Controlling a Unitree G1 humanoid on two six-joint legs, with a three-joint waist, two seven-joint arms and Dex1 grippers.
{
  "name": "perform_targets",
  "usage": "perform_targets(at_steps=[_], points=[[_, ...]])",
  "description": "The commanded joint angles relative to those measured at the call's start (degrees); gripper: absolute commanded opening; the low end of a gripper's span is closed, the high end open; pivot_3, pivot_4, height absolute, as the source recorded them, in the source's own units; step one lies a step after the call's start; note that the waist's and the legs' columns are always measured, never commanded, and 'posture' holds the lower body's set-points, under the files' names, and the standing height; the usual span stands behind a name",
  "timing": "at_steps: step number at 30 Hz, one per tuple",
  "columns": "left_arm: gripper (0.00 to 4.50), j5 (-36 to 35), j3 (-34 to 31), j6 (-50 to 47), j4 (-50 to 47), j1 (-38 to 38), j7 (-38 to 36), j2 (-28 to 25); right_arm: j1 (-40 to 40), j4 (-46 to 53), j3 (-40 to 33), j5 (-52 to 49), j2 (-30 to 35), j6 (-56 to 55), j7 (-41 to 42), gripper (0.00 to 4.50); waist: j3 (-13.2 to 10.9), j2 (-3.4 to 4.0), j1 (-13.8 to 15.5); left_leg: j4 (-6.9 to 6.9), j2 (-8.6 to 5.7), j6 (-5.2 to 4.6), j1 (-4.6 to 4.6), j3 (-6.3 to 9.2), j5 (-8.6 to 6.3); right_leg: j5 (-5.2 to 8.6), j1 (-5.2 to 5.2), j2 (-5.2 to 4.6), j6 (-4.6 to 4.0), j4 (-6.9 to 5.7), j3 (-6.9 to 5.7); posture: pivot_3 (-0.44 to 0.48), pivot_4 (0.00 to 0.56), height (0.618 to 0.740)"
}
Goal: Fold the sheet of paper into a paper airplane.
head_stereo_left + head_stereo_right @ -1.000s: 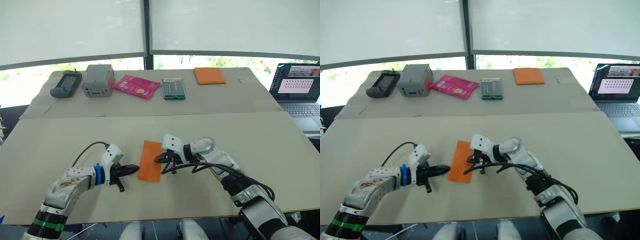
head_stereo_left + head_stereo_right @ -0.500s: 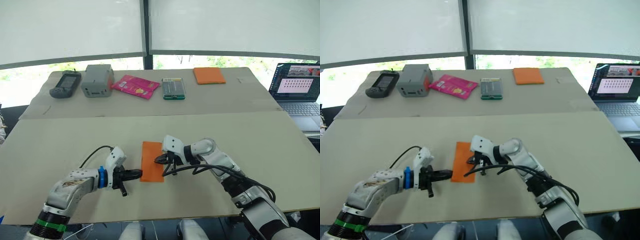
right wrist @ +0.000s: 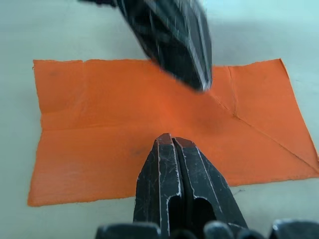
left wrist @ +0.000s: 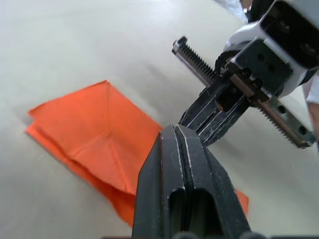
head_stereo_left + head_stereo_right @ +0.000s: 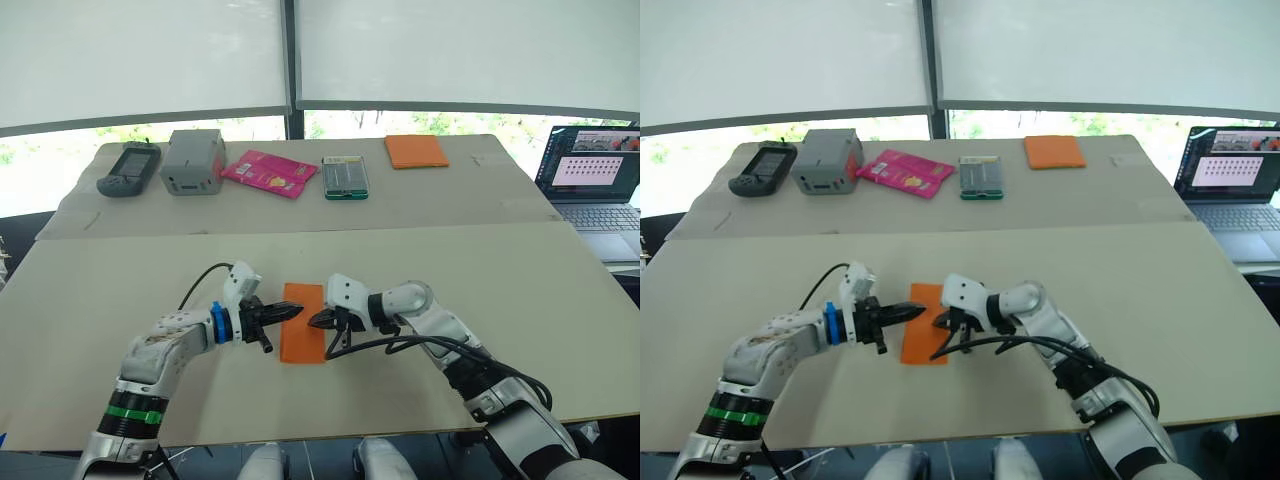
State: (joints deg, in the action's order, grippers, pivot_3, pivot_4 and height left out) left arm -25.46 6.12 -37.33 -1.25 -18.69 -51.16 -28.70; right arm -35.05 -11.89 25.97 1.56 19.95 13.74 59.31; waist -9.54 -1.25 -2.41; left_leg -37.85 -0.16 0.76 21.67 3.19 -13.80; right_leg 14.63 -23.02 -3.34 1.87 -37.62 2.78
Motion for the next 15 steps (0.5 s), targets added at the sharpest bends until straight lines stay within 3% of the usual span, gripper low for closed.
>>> perform_targets(at_steps=[1,8,15], points=[[0.00,7.6,4.9,5.8,2.3,0.4,-0.5,-2.9,1.8,-0.4,0.4,1.4,1.7,2.4,-0.1,0.01,0.0,0.00,0.0,0.00,0.00,0.00,0.00,-0.01,0.00,0.00,-0.01,0.00,0.00,0.01,0.01,0.000,0.150,0.740],[0.00,12.5,8.0,14.8,6.6,-0.2,-1.6,-2.5,1.0,-2.8,-2.1,0.7,0.3,-1.3,-3.4,0.01,0.0,0.00,0.4,0.00,0.02,0.00,-0.40,-0.05,0.00,0.01,0.44,0.00,0.01,0.10,-0.02,0.000,0.150,0.740],[0.00,13.1,8.0,13.8,6.2,0.4,-1.0,-1.1,-5.9,-17.3,-4.1,2.2,-2.9,-10.0,-8.6,0.01,0.0,0.01,0.2,0.00,0.05,-0.24,-0.56,-0.06,0.15,-0.09,0.75,0.01,0.50,0.50,-0.05,0.000,0.150,0.740]])
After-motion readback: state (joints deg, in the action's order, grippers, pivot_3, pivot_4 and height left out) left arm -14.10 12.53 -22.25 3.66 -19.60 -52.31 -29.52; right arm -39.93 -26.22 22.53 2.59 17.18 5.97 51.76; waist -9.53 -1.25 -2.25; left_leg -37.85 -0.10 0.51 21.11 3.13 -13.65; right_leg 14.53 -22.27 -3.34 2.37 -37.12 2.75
